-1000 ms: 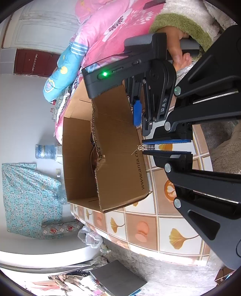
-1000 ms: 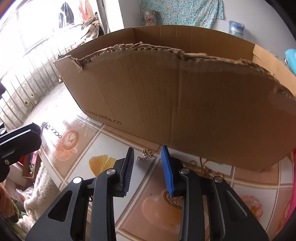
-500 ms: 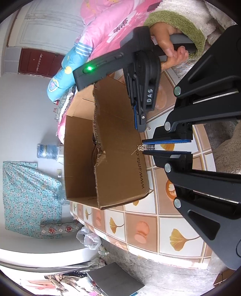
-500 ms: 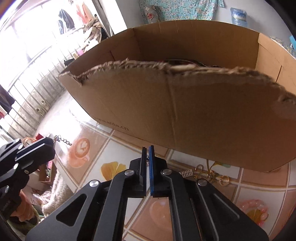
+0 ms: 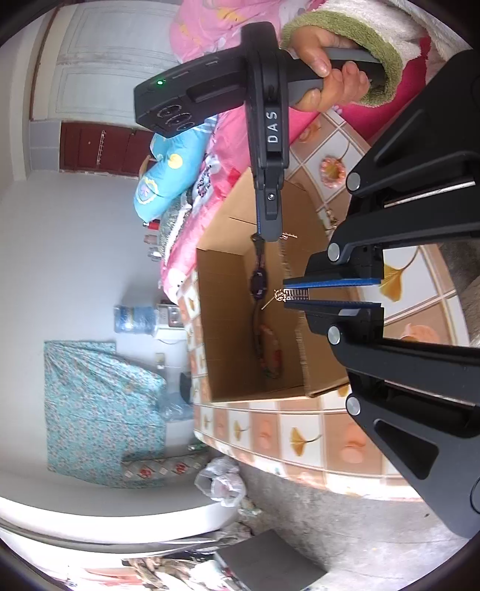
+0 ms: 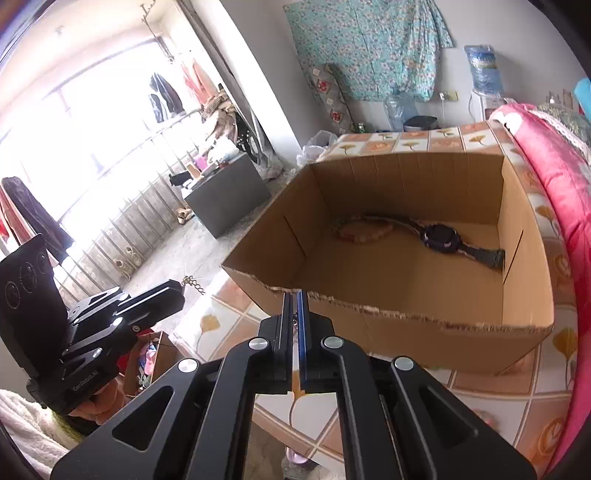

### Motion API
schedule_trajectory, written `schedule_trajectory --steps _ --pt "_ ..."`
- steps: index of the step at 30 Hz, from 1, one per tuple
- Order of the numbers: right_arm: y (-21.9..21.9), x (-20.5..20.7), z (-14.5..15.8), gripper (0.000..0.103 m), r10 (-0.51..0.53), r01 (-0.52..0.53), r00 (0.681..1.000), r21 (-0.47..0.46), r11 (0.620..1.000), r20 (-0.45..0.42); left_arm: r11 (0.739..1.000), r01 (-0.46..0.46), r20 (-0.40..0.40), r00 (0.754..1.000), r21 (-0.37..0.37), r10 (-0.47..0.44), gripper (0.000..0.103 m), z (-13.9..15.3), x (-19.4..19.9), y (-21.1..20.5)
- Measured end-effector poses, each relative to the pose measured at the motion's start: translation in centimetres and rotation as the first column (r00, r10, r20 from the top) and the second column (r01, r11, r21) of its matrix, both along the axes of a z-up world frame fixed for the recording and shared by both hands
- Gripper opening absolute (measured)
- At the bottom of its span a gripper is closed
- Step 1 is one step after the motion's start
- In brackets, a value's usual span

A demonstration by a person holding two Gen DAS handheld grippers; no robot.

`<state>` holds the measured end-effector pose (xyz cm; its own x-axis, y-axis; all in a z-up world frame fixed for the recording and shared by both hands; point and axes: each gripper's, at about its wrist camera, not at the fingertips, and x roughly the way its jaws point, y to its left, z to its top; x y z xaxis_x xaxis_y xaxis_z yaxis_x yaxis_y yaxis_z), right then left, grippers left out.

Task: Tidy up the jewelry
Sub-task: 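Lower the gold charm into the box and open the left tool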

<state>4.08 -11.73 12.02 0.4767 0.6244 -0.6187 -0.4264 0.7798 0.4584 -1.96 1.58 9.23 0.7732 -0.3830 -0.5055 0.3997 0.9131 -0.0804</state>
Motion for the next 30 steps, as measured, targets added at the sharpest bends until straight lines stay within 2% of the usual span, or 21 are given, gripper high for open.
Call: schedule_trajectory --steps 5,10,16,19,21,23,26,30 --pt "0.3 3.2 1.8 0.002 0.026 -0.026 0.999 0.002 1.0 0.024 0.999 0.039 -0.02 0.999 0.038 -0.039 0.005 1.5 4.0 -0.9" --pt "1.1 8.8 -0.6 0.003 0.043 -0.044 0.993 -0.008 0.999 -0.114 0.996 0.054 -0.148 0.988 0.068 -0.044 0.005 0.4 9.7 -1.5" --pt "2.1 13.4 -4.5 0.003 0.051 -0.064 0.966 -0.044 0.997 -0.254 0.989 0.054 -0.308 0.951 0.138 -0.009 0.005 -2.8 15.9 -1.9" --pt "2.5 14.6 -5.5 0.004 0.054 -0.074 0.957 -0.06 0.995 -0.286 0.982 0.041 -0.328 0.944 0.183 0.022 0.013 -3.9 17.2 -1.8" --pt "2.7 14.9 -5.6 0.006 0.054 -0.076 0.958 -0.07 0.995 -0.28 0.98 0.028 -0.325 0.945 0.199 0.039 0.026 -4.2 17.5 -1.9" --pt "2.5 15.1 -5.6 0.017 0.048 -0.07 0.959 -0.069 0.995 -0.28 0.98 0.027 -0.325 0.945 0.199 0.04 0.027 -4.4 17.7 -1.9" --pt "1.9 15.1 -5.4 0.021 0.034 -0.053 0.963 -0.066 0.996 -0.268 0.983 0.009 -0.311 0.949 0.186 0.05 0.028 -4.3 17.5 -1.7" --pt "0.9 14.8 -4.8 0.024 0.009 -0.025 0.969 -0.06 0.998 -0.247 0.987 -0.012 -0.269 0.962 0.158 0.055 0.033 -3.4 16.6 -1.2"
